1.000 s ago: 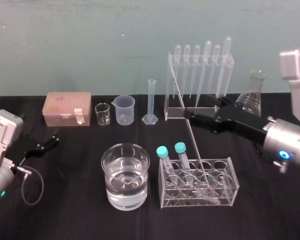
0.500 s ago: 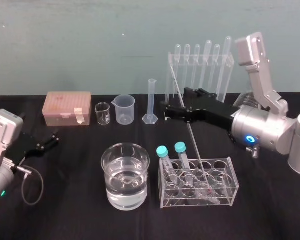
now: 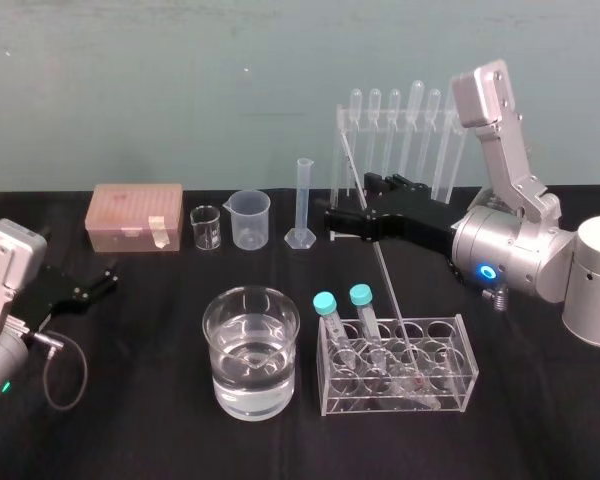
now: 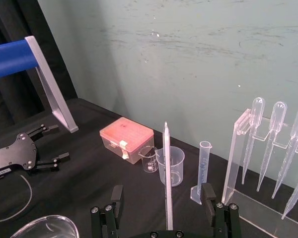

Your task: Hold the thermometer with one hand and immerse one end into the beaker, then reinsert it into the test tube rack.

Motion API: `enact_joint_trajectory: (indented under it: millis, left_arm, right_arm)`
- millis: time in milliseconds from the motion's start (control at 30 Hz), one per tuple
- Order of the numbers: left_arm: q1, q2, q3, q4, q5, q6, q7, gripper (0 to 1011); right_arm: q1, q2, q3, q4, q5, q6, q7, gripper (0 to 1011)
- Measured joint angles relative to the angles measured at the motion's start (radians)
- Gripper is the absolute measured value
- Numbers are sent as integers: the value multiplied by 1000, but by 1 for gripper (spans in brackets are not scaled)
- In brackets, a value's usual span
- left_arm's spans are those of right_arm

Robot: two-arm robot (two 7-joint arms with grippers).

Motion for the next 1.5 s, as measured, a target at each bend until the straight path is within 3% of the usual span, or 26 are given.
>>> enact_joint_trajectory:
  millis: [167,300,933,1033,1200,1500]
  left_arm:
    - [0,0,0,0,0,0,0,1008]
    - [0,0,0,0,0,0,0,1008]
    - [0,0,0,0,0,0,0,1008]
    - [0,0,0,0,0,0,0,1008]
    - [0,0,0,0,0,0,0,1008]
    - [0,0,0,0,0,0,0,1008]
  right_arm:
    - [0,0,0,0,1,0,0,985]
    - [0,1,0,-1,2,0,0,908]
    - [0,2,0,-2,5,0,1,334]
    - [0,2,0,-2,5,0,2,189]
    - [0,2,0,-2,5,0,2,68]
    - [-6,1,4,-4,5,-3,2,57]
